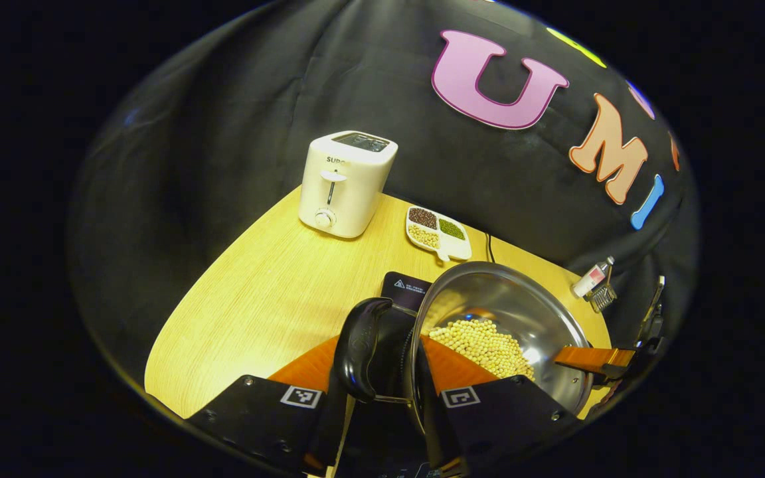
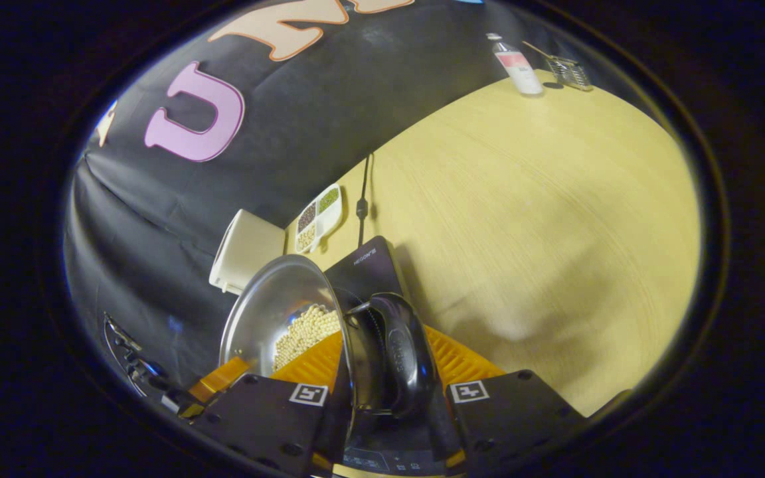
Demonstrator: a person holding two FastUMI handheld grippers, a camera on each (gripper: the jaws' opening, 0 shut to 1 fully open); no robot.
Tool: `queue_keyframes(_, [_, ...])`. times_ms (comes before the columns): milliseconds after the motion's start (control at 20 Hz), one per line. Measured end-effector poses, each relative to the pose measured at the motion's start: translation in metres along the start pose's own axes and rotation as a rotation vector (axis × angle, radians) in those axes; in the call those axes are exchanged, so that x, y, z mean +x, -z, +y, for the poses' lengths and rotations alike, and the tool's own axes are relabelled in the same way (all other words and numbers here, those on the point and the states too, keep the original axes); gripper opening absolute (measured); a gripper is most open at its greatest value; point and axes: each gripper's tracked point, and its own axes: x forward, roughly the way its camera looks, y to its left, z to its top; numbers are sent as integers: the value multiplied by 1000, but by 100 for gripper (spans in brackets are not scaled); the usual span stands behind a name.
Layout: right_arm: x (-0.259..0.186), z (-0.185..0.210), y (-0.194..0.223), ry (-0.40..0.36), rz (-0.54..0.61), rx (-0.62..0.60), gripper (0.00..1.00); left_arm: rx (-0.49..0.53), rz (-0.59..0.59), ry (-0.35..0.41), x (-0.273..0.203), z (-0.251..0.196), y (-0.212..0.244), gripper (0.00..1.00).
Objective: First push the handle of the pot to place it horizontally, then grasp the pot with both hands and set it on the induction cooktop.
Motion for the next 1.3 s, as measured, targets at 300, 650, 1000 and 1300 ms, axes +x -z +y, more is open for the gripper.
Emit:
queue_keyframes(300, [1,1,1,7,25,18,46,-66,23,-4,5,4,10,58])
queue_keyframes(650, [-19,-4,-12,25,16,27,88,-142,-46,-70,1,12,-1,89])
queue_keyframes(1000, [-44,-8,-31,1,-59,-49,100,-175,-136,-121,-32,21,-16,96])
queue_keyframes(1300, [-90,-4,-59,-53,-138,-74,100,-76,-244,-163,-73,1,-41,95])
